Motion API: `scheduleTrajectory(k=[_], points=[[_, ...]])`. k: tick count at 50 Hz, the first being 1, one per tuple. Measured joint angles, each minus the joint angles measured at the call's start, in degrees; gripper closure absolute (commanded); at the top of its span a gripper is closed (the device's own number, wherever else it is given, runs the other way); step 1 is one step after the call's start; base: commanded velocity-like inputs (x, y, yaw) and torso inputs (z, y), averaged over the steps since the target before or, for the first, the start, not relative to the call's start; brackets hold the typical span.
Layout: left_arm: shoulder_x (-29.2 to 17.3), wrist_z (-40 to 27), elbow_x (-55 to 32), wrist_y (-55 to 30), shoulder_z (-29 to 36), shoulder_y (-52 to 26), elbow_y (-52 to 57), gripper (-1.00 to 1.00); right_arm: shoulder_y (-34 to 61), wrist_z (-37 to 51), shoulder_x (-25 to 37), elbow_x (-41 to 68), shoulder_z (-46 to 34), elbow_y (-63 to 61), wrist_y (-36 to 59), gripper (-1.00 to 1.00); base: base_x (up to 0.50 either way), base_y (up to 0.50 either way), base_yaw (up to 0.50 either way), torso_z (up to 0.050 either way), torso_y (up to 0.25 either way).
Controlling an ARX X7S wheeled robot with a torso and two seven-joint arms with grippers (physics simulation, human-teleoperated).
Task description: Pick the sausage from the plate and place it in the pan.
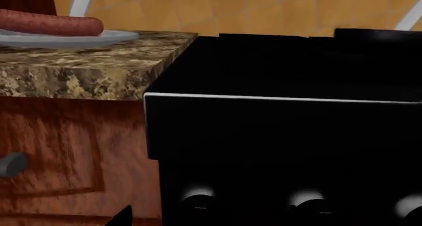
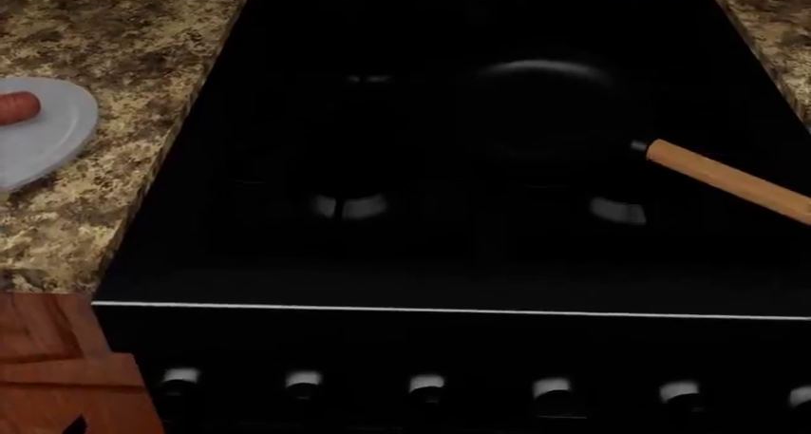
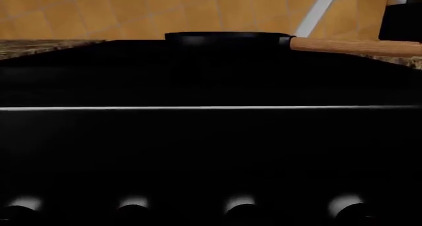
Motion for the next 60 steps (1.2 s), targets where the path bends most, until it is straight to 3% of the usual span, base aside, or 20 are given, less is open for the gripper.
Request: scheduleTrajectory(k=[36, 42, 50, 60], points=[[-2.6, -2.0, -2.3, 0.4, 3.5, -0.2, -0.3, -1.0, -0.2, 2.9, 2.7, 1.6, -3.3, -0.4, -0.3, -1.0, 0.0, 0.0, 0.0, 0.05, 0.0], [-3.1, -2.4, -2.7, -0.5, 3.9, 0.0, 1.2, -1.0, 0.0, 3.4, 3.1, 1.8, -3.7, -1.7, 0.7, -1.0, 0.0, 0.0, 0.0, 0.01, 0.0], [-4.5, -3.3, -5.0, -7.8, 3.6, 0.1, 9.9, -1.0, 1.0, 4.2, 4.3, 2.2, -4.0, -8.7, 7.6, -1.0, 0.0, 0.0, 0.0, 0.0, 0.0], [-6.7, -5.7, -9.0, -24.8, 3.1, -4.6, 24.7, -1.0, 4.4, 4.9, 6.3, 4.0, -3.5, -20.4, 21.5, -1.0, 0.0, 0.0, 0.0, 0.0, 0.0]])
